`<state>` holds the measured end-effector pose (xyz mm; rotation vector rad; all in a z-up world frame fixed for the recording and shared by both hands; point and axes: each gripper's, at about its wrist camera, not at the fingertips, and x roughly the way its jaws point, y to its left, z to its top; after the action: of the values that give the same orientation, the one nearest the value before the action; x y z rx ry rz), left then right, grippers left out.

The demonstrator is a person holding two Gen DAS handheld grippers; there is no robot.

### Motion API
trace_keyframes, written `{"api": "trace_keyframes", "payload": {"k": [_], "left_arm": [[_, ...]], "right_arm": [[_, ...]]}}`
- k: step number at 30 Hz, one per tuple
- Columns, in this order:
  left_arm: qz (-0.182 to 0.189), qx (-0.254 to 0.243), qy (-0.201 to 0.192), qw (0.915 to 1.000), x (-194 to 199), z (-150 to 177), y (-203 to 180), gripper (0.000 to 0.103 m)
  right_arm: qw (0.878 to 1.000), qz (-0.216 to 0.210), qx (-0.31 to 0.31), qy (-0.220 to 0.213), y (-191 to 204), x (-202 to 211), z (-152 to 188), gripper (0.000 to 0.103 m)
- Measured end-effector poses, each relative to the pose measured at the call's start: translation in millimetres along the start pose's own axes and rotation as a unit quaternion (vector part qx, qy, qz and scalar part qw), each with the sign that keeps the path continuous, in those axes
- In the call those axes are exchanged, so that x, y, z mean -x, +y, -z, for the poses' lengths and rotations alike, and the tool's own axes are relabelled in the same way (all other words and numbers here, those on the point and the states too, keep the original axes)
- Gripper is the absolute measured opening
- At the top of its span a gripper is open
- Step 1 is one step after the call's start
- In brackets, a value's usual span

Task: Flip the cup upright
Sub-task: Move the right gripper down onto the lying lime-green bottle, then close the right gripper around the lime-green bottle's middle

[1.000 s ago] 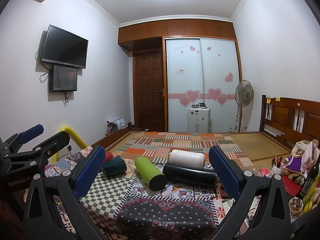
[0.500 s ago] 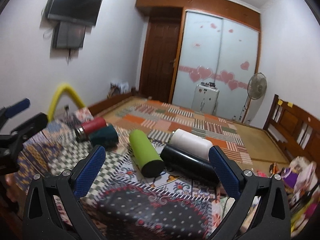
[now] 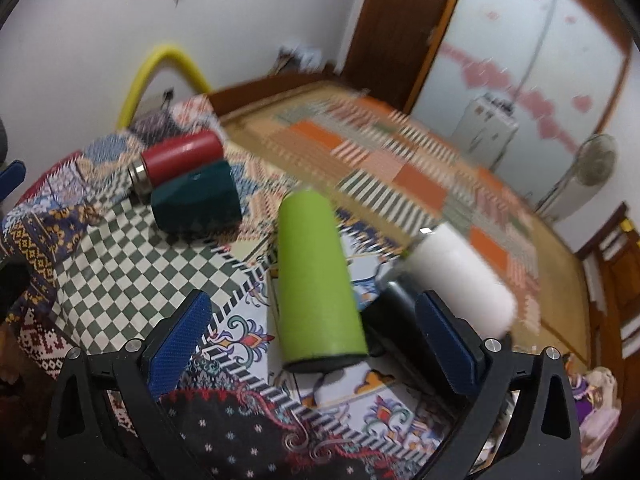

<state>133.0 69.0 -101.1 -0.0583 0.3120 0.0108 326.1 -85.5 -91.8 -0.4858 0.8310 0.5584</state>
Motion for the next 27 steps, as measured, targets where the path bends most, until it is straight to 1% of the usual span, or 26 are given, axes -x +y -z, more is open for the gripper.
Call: {"api": "trace_keyframes", "payload": {"k": [2, 3, 5, 9, 10, 15, 20, 27], "left_arm": [[-0.001, 0.001, 0.003, 1.0, -4.5, 2.4, 1.0, 0.103], [-0.001, 0.001, 0.003, 1.0, -5.6, 3.3, 1.2, 0.103], [-0.003, 0.0, 0.003, 1.0, -7.6, 5.6, 1.2, 0.103], [-0.005, -0.003, 0.004, 1.0, -10.2, 8.5, 1.6, 0.103], [-0.005, -0.004, 0.004, 1.0, -11.6, 9.4, 1.4, 0.103], [-0.004, -0.004, 0.007, 1.0, -15.7, 12.5, 1.3, 0.103], [0.0, 0.003, 0.01, 0.9999, -18.5, 14.0, 2.3, 0.103], [0.0, 0.004, 0.014, 0.9999, -20.3, 15.7, 2.7, 0.103]], "right_arm": [[0.999, -0.019, 0.009, 0.032, -0.9, -18.4, -8.1, 0.097], [0.999, -0.025, 0.009, 0.043, -2.7, -24.8, -11.7, 0.095], [0.996, -0.051, 0.008, 0.075, -6.6, -40.7, -17.5, 0.091], [0.991, -0.068, -0.004, 0.119, -15.2, -61.0, -21.8, 0.076], [0.989, -0.072, -0.003, 0.129, -15.9, -65.1, -22.7, 0.076], [0.986, -0.063, 0.01, 0.152, -14.5, -77.2, -21.2, 0.075], [0.982, -0.071, 0.001, 0.173, -21.3, -86.8, -25.8, 0.076], [0.979, -0.071, 0.008, 0.191, -16.7, -102.5, -23.4, 0.076]]}}
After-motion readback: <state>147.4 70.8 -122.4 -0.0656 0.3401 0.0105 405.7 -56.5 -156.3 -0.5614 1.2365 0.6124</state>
